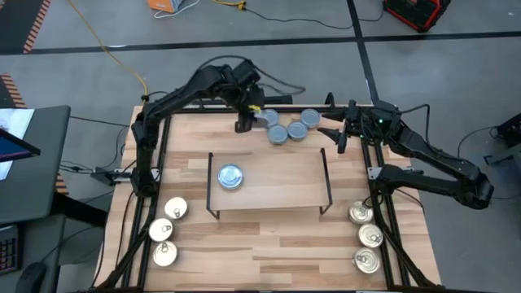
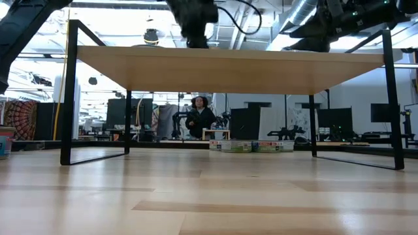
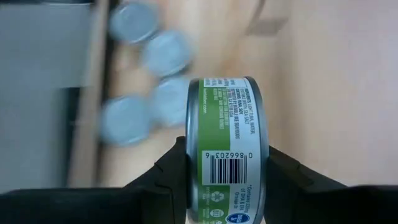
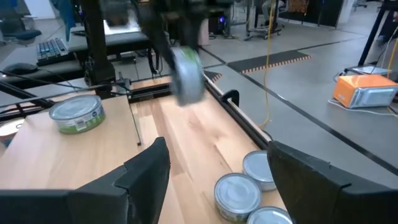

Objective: Stack canned seafood by type on shelf
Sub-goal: Stack the green tuna can on top of the green tuna can on the shelf

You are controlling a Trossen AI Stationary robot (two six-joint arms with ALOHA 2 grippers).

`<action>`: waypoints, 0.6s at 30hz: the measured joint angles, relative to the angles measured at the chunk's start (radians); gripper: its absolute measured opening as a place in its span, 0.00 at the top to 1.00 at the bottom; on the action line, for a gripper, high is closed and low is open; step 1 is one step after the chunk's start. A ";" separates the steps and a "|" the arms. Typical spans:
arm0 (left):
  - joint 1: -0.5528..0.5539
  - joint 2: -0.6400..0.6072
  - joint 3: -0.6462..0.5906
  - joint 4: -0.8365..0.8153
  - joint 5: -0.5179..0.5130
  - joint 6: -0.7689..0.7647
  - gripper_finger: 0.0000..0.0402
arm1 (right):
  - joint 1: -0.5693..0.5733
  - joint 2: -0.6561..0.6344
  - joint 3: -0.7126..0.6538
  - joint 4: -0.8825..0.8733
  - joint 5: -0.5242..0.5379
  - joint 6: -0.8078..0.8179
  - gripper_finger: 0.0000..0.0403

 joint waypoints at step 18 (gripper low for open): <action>-0.190 -0.029 0.013 -0.316 0.404 -0.361 0.64 | 0.005 0.000 0.000 -0.005 0.000 0.008 0.27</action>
